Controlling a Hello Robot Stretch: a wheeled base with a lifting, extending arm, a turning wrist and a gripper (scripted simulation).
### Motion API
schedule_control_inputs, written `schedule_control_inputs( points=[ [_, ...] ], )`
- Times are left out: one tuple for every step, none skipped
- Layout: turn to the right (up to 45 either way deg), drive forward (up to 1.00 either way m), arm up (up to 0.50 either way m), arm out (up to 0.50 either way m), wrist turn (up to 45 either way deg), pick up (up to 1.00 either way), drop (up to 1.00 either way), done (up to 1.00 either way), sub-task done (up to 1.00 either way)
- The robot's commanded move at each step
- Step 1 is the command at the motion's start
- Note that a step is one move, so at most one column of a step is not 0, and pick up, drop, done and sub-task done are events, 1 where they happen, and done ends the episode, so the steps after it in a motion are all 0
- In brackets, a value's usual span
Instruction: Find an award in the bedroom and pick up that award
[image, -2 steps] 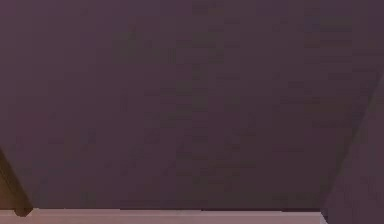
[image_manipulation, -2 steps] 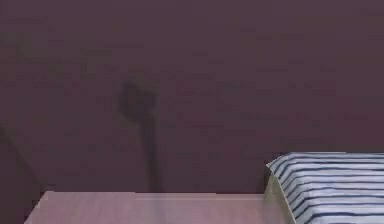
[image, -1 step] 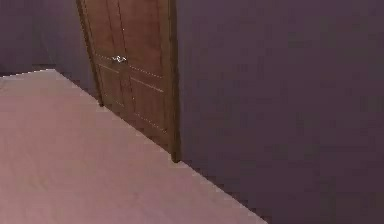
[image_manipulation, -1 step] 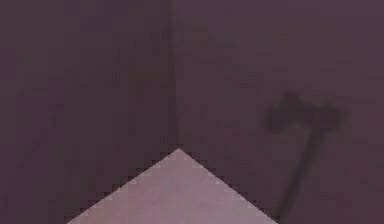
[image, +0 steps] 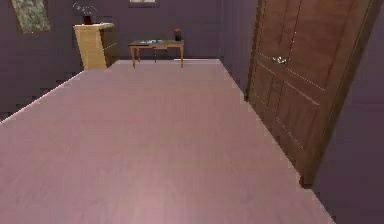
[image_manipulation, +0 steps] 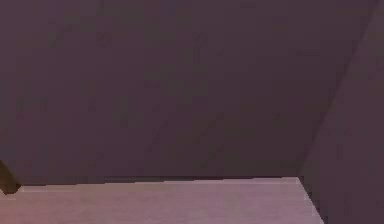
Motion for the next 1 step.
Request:
schedule_control_inputs(
  points=[
    [0.0,0.35,0.00,0.00,0.0,0.00,0.00,0.00,0.00]
  ],
)
